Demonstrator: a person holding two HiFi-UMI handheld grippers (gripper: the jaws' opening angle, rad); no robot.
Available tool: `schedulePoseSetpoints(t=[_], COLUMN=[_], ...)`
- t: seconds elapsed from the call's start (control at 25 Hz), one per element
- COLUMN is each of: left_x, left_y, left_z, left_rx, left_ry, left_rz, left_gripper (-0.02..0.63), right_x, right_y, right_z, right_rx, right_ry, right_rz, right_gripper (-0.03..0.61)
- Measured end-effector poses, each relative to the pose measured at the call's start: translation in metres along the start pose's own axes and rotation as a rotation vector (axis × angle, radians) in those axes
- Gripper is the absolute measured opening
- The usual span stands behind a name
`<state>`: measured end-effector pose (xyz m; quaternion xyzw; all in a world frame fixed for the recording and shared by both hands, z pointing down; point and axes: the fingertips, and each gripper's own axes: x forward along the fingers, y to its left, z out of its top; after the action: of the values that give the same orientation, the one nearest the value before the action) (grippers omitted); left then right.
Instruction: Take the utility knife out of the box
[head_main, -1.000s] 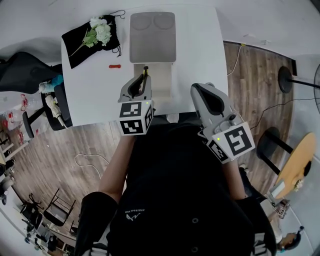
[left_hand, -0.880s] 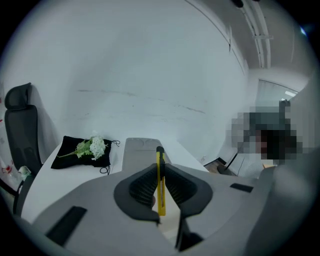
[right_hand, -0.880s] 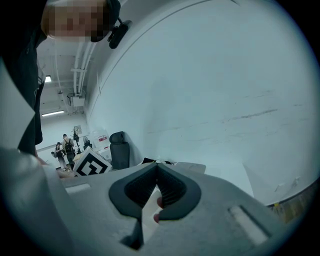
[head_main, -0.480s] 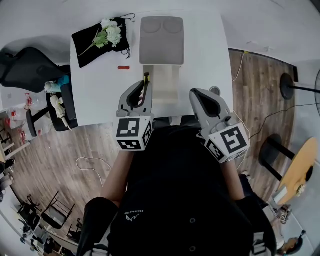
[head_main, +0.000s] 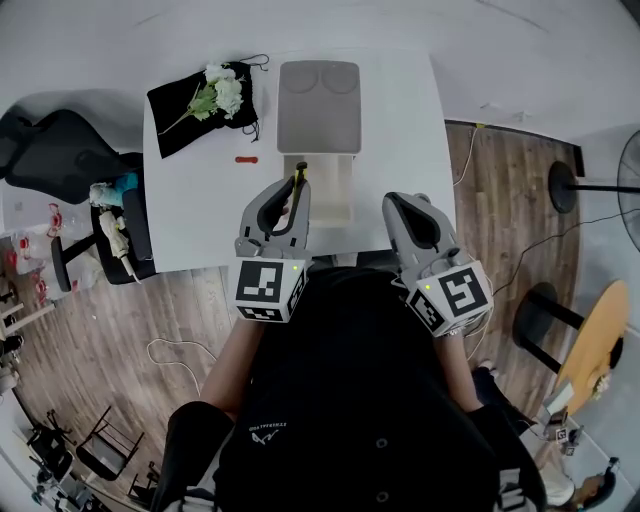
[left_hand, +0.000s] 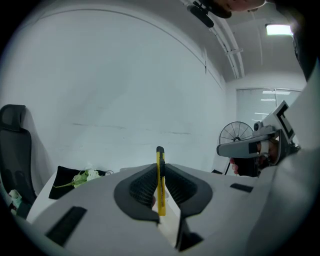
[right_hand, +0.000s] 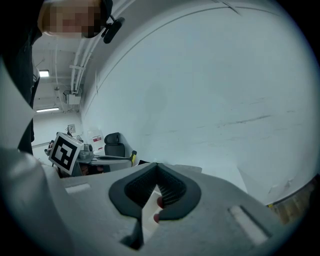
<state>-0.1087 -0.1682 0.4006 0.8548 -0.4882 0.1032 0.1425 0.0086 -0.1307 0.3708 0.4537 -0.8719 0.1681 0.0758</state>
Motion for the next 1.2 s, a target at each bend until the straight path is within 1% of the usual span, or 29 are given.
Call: schedulePoseSetpoints(t=[0.28, 0.6, 0.88, 1.2], left_x=[0.007, 0.006, 0.004, -0.005], left_y=[-0.004, -0.001, 0.001, 0.003], left_z=[0.031, 0.068, 0.101, 0.137], left_rx=[0.023, 0.067, 0.104, 0.120], left_ry=[-0.075, -0.144, -0.208, -0.274], left_rz=[-0.020, -0.009, -0.012, -0.024], left_gripper=[0.047, 0.047, 0.046, 0.047], right_x=[-0.003, 0.000, 0.002, 0.003], right_y=[-0.013, -0.017, -0.019, -0.017], right_z=[0.017, 0.042, 0.070, 0.106], right_rx=[-0.006, -0.029, -0.074, -0.136], right_ry=[-0.054, -0.108, -0.151, -0.200], right_rz=[-0.039, -0.049, -0.050, -0.041], right_gripper=[0.005, 0.005, 0.005, 0.005])
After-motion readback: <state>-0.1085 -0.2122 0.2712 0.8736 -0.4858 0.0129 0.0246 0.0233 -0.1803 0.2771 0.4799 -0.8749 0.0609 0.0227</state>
